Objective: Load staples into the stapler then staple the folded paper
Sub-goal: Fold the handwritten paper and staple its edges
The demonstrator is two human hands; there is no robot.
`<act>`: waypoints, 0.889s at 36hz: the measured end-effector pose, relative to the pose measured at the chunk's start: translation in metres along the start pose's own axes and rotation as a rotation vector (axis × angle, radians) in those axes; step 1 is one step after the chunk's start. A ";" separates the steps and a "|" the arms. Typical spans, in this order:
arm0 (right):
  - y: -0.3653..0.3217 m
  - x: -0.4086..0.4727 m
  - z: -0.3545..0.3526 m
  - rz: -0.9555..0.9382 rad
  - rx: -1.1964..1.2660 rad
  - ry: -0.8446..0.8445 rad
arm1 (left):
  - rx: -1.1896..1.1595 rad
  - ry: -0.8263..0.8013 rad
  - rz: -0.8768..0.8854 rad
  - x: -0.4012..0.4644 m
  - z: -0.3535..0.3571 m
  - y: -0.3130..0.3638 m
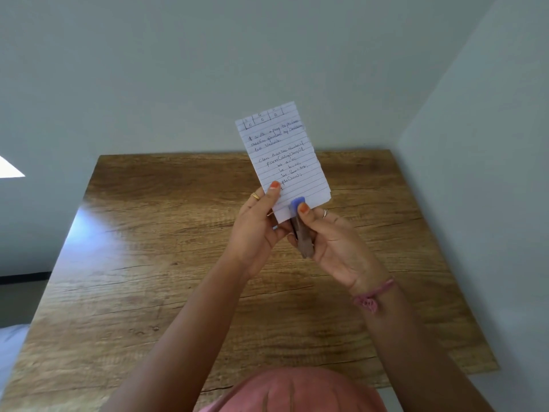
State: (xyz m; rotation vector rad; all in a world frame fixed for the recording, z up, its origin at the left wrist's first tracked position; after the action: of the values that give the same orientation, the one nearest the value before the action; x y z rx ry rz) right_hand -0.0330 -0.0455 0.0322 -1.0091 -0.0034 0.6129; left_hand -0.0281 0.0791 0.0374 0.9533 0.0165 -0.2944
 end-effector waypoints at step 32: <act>0.002 0.005 -0.006 -0.018 0.096 0.007 | 0.058 -0.014 0.121 -0.006 0.001 -0.009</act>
State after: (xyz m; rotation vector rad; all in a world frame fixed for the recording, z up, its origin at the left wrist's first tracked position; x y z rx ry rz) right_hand -0.0283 -0.0467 0.0261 -0.9171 0.0225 0.5877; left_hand -0.0365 0.0751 0.0319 1.0056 -0.0632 -0.1906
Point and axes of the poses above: each hand's wrist, its own x-axis towards the middle knuckle, its own z-axis out of the palm, y = z × x, the point moved 4 cm from there along x, towards the middle knuckle, and after that the axes turned 8 degrees about -y, right-handed, at the moved point
